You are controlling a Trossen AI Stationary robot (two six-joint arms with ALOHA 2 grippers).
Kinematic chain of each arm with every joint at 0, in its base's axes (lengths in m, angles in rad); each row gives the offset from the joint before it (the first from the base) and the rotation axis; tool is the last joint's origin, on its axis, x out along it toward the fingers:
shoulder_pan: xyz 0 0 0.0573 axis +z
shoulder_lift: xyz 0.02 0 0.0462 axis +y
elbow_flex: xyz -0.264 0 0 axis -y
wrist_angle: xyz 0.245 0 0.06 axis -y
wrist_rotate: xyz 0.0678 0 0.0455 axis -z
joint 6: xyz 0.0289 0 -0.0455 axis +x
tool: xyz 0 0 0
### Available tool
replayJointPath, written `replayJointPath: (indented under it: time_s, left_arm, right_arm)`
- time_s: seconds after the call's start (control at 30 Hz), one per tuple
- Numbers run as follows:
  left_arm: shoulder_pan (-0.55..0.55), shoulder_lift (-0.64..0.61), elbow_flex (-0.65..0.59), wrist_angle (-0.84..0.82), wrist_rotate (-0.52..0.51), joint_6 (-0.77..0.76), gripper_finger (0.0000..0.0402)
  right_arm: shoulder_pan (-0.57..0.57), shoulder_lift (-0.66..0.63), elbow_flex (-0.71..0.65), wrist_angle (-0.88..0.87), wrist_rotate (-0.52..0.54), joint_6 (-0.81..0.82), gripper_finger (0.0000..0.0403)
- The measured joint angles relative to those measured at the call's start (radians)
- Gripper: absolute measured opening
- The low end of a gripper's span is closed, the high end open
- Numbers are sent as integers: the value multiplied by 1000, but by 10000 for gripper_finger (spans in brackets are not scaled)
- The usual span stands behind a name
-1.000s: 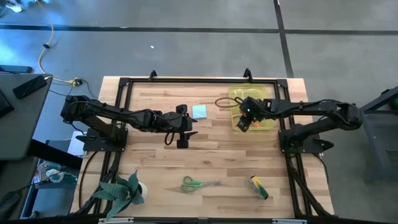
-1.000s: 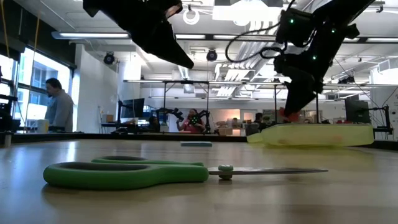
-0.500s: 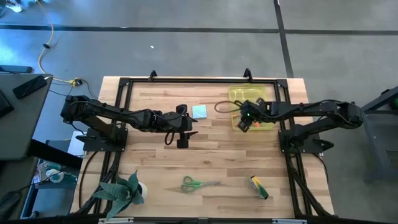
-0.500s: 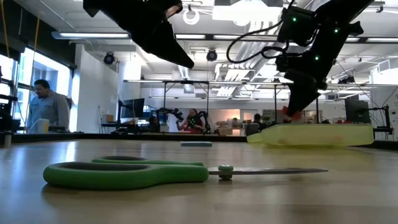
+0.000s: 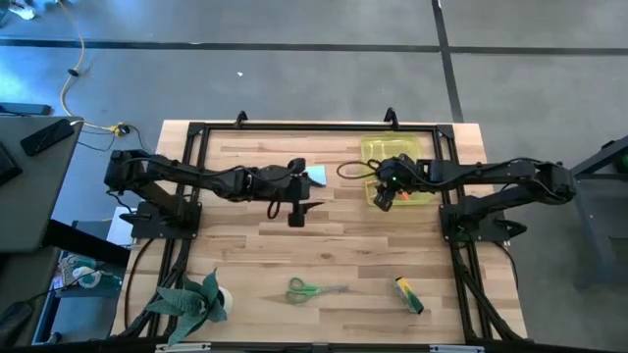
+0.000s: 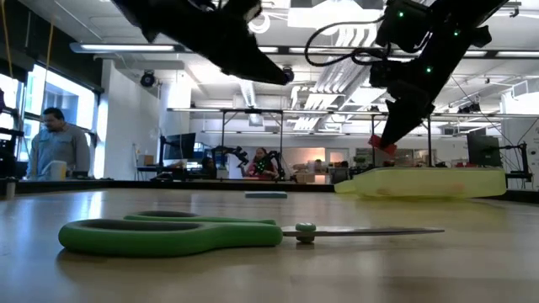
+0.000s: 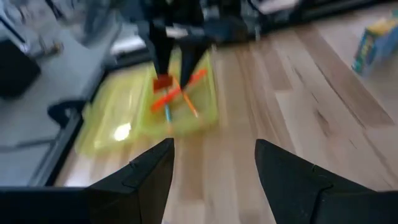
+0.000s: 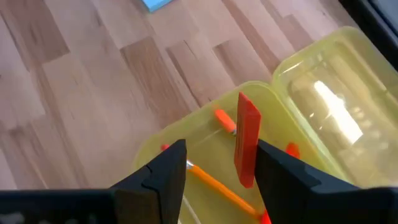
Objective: Pack school essentials
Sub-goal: Put the orange eraser into the yellow storage box
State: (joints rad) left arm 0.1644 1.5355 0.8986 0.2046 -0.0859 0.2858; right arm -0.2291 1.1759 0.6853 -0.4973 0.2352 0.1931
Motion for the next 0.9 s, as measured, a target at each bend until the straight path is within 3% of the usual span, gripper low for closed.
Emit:
replayJointPath:
  time_s: [0.23,0.57,0.9]
  left_arm:
    - [75,155,51,202,57,44,213]
    - [120,400,302,204,83,101,213]
    - [149,535,493,165,127,86,213]
  right_arm:
    - [3,-21,0,2,3,-148,171]
    - [7,-18,0,1,-9,-210,171]
    - [22,-18,0,1,-1,-228,171]
